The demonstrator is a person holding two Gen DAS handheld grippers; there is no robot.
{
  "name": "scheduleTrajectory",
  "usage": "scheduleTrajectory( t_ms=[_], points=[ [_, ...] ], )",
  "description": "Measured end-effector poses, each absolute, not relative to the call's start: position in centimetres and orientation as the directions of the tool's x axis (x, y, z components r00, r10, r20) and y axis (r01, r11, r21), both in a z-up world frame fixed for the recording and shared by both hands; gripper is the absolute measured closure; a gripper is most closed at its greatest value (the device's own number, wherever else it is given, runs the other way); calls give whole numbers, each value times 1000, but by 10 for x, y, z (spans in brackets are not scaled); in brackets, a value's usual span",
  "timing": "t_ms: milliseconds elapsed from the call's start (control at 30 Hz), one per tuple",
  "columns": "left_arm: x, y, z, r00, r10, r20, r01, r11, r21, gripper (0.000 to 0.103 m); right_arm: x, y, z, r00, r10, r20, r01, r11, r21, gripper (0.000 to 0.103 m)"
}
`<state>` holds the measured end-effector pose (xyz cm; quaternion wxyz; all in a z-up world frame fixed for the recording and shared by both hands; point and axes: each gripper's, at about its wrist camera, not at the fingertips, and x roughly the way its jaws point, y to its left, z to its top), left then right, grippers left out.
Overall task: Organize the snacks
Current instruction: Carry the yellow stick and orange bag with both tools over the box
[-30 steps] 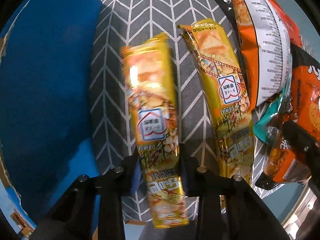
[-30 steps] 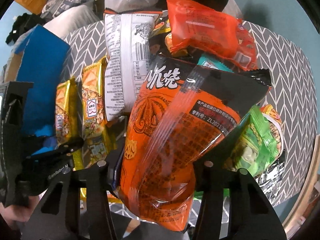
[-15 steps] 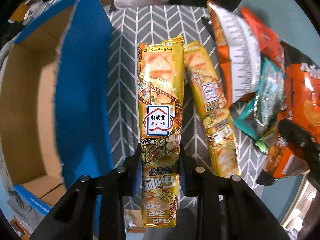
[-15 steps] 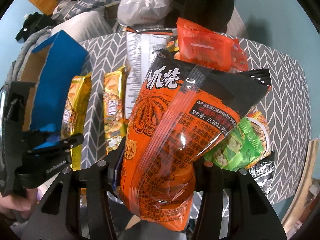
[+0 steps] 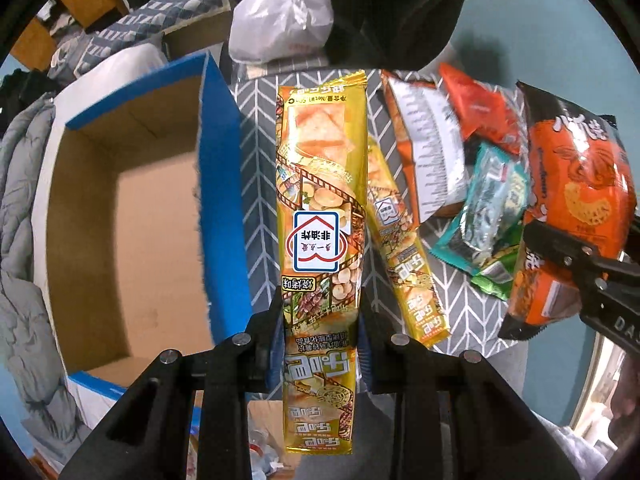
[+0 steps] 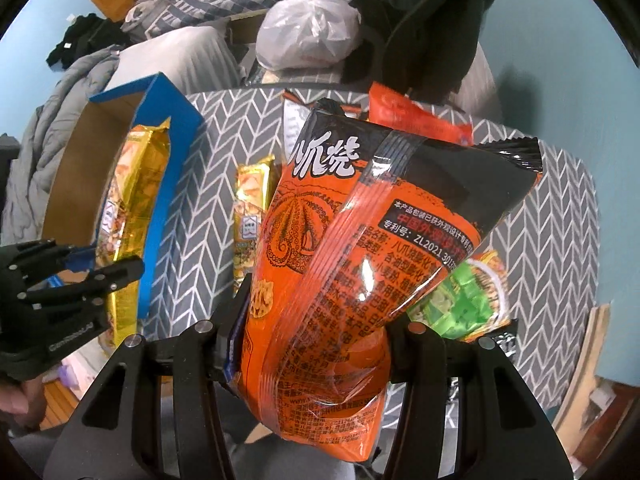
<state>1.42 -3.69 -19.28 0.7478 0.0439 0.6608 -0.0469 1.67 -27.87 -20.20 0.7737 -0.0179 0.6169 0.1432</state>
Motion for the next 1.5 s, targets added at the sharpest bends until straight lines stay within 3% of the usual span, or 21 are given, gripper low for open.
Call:
scheduleTrajectory(
  t_ms=[433,833,1500],
  points=[
    [0,-9,-134,179,-61,-982,63,997,-51,72,17,-255,-151,238,244,-940,-305,938,166,52],
    [-1,38,-107,229,-52,-972,-68,995,-70,72,37,-190,-144,217,320,-922,-406,889,212,52],
    [4,137,-125,244,50,-969,-270,963,-19,72,62,-39,-173,79,395,-915,-584,763,279,52]
  ],
)
